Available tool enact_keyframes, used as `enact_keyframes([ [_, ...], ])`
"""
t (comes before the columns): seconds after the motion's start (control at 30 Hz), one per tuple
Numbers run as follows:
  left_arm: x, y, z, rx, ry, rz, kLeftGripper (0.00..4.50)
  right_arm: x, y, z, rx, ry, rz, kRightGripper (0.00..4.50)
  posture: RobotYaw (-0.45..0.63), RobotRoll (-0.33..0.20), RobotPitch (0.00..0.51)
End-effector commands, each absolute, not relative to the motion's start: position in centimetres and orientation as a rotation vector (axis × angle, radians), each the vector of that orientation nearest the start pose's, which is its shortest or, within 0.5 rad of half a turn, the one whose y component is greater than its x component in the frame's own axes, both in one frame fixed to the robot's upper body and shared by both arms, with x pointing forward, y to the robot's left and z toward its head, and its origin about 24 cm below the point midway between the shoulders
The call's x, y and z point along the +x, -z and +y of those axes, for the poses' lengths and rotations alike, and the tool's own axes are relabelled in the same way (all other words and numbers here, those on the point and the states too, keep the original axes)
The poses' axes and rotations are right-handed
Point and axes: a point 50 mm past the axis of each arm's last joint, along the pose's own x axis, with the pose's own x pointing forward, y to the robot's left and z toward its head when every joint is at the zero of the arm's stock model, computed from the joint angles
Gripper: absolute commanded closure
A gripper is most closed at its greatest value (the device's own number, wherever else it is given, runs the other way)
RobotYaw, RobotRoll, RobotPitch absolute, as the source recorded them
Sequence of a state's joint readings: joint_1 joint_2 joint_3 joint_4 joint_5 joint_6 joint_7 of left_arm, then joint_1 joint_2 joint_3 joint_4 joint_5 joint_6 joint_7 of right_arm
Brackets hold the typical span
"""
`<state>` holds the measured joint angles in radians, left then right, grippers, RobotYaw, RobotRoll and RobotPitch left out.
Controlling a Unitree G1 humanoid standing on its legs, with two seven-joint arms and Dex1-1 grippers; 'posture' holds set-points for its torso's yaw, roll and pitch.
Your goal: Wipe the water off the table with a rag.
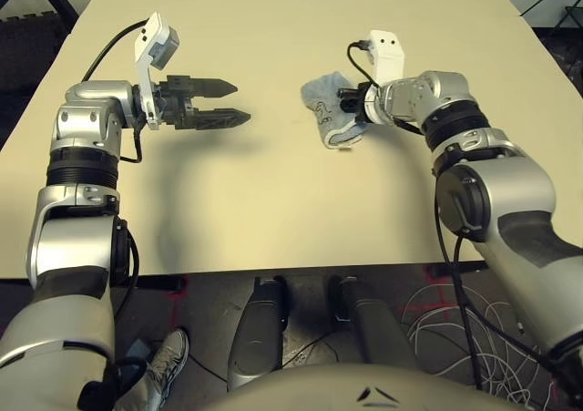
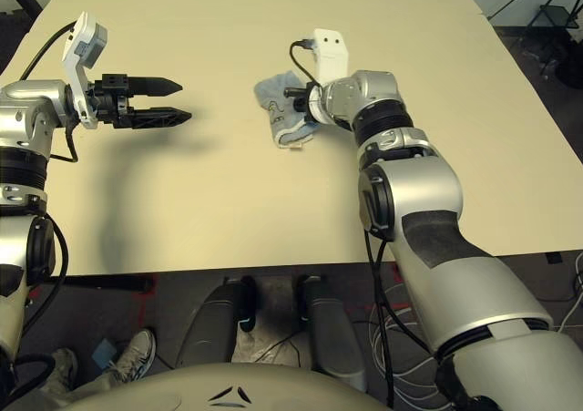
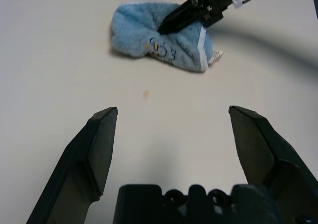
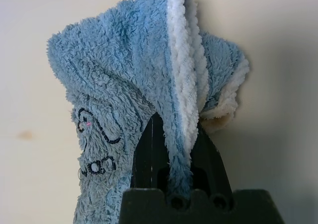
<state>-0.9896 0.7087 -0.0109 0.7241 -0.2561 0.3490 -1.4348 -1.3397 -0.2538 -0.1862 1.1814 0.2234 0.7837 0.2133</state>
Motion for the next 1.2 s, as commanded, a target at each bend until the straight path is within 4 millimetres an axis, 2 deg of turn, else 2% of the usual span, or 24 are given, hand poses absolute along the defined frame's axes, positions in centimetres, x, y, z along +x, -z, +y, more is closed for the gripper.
enact_keyframes([
  [0.03,35.4,-21.6,24.1,0.207,1.131,0.212,0.0,41.5,-18.1,-16.2,0.172,-0.167,0.603,4.45,0.02,0.0,0.22],
  [0.3,35.6,-21.3,24.0,0.201,1.134,0.216,0.0,40.9,-18.2,-21.3,0.143,-0.031,0.589,4.45,0.01,0.0,0.223],
  [0.37,35.7,-21.2,23.9,0.2,1.135,0.217,0.0,40.9,-18.3,-21.7,0.141,-0.025,0.585,4.45,-0.02,0.0,0.227],
  [0.5,35.9,-21.2,23.6,0.2,1.14,0.215,0.0,41.1,-18.5,-21.0,0.139,-0.075,0.569,4.45,-0.02,0.0,0.228],
  [0.53,36.0,-21.3,23.6,0.201,1.142,0.215,0.0,41.1,-18.6,-20.8,0.137,-0.08,0.563,3.7,-0.02,0.0,0.228],
  [0.57,36.0,-21.3,23.6,0.201,1.143,0.215,0.0,41.2,-18.6,-20.7,0.125,-0.091,0.555,3.49,-0.02,0.0,0.229],
  [0.87,35.9,-21.5,24.0,0.21,1.138,0.219,0.0,41.5,-18.9,-20.2,0.098,-0.131,0.515,0.13,-0.01,0.0,0.229],
  [1.0,35.8,-21.5,24.3,0.212,1.124,0.218,0.0,41.9,-20.5,-20.2,0.06,-0.136,0.428,0.03,0.0,0.0,0.226],
  [1.2,35.8,-21.4,24.3,0.207,1.12,0.216,0.0,42.0,-21.1,-21.0,0.053,-0.089,0.382,0.03,0.0,0.0,0.228],
])
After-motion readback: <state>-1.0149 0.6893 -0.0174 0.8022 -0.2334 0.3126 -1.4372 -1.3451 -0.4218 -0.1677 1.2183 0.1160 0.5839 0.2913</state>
